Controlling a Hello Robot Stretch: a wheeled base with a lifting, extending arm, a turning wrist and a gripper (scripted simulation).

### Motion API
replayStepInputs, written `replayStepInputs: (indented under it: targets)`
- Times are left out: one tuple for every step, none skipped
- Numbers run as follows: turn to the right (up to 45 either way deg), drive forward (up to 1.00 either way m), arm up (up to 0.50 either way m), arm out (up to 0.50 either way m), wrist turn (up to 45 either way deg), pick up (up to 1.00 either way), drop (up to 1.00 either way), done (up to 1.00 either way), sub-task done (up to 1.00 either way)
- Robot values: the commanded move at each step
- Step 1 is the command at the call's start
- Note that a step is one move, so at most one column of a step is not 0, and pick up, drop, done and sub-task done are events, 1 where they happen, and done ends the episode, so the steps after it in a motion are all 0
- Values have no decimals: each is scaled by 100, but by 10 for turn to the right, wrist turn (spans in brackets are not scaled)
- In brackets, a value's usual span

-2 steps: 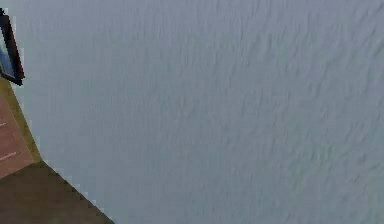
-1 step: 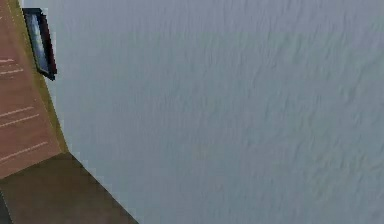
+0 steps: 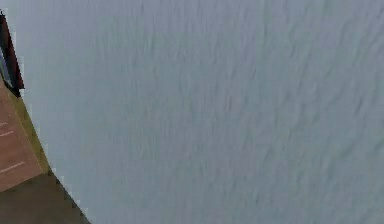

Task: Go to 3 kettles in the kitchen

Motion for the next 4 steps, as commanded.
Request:
replayStepInputs:
  targets:
    - [-60,0,0,0,0,0,0,0,0]
    - [0,10,0,0,0,0,0,0,0]
    - [-450,0,0,0,0,0,0,0,0]
    - [0,60,0,0,0,0,0,0,0]
